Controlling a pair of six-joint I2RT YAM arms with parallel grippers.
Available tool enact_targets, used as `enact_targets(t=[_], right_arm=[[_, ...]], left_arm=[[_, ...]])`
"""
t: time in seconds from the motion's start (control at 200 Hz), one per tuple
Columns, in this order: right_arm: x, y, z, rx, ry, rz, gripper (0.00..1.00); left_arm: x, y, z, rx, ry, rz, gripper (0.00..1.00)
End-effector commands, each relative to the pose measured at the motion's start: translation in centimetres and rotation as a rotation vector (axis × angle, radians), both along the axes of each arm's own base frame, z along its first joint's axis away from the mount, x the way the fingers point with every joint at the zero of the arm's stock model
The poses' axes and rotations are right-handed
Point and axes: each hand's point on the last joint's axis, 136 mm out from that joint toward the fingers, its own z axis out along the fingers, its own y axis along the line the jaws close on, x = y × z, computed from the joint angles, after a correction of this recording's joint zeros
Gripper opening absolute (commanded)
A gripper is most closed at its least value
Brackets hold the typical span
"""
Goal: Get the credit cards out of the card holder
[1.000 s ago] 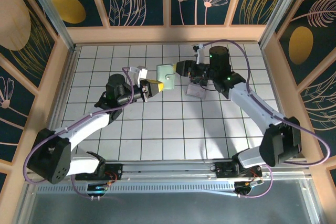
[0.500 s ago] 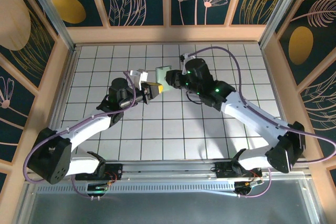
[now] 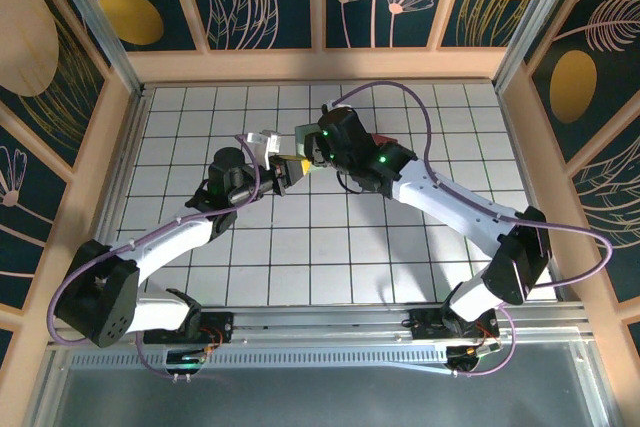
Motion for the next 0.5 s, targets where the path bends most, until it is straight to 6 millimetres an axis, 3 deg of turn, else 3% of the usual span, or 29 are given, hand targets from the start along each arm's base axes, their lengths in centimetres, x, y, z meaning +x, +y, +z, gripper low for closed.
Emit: enact_targets(t=[0.0, 0.49], right_arm=[[0.4, -0.3, 0.1, -0.015, 0.003, -0.042, 0.34], [0.4, 1.1, -1.7, -0.023, 0.047, 0.006, 0.41]], left_arm=[[0.4, -0.4, 3.6, -0.072, -0.093, 0.000, 0.00], [0.0, -0.4, 4.6, -0.112, -0.127, -0.013, 0.00]])
